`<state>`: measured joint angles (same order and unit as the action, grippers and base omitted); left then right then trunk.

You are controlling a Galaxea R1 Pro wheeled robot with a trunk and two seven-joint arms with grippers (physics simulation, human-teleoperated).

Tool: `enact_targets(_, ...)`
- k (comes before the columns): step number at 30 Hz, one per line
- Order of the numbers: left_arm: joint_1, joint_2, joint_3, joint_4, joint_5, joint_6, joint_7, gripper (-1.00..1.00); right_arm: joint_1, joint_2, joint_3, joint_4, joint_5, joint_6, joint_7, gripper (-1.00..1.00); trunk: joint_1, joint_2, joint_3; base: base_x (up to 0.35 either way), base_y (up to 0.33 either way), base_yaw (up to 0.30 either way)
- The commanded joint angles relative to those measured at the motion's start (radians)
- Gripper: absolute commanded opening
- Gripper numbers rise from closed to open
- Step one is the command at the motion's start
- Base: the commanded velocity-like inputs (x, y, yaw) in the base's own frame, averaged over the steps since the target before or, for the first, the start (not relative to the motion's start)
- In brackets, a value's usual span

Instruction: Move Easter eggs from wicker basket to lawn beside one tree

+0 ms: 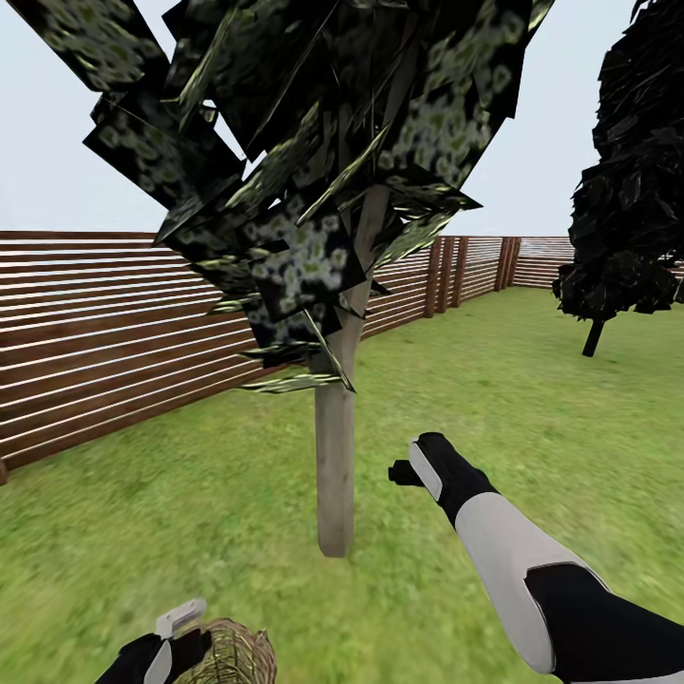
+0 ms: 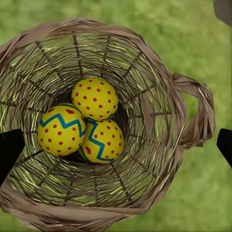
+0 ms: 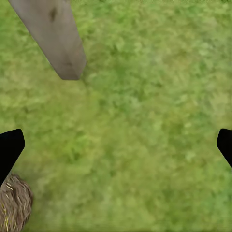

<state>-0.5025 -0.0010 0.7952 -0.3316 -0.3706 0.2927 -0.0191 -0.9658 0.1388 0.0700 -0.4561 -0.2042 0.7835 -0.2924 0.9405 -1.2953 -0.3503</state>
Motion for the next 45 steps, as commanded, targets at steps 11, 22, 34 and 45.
enact_targets(11,-0.001,0.000,0.004,-0.001,-0.004,0.003,-0.002,1.00,-0.001,-0.001,0.007,-0.001,-0.011,0.003,-0.008,1.00,0.000,-0.001,-0.001,0.074,0.039,0.000)
enact_targets(22,-0.001,0.000,0.004,-0.001,-0.003,0.001,-0.002,1.00,-0.001,-0.001,0.007,-0.001,-0.009,0.001,-0.008,1.00,0.000,-0.001,-0.001,-0.009,0.059,0.000)
enact_targets(34,-0.001,0.000,0.004,0.000,-0.004,0.004,-0.003,1.00,-0.001,-0.002,0.005,-0.002,-0.009,0.000,-0.008,1.00,0.000,-0.001,-0.001,-0.001,0.006,0.000)
enact_targets(45,-0.001,0.000,0.004,-0.001,-0.004,0.004,-0.004,1.00,-0.001,-0.002,0.005,-0.003,-0.008,0.000,-0.008,1.00,0.000,-0.001,-0.001,0.000,0.000,0.000)
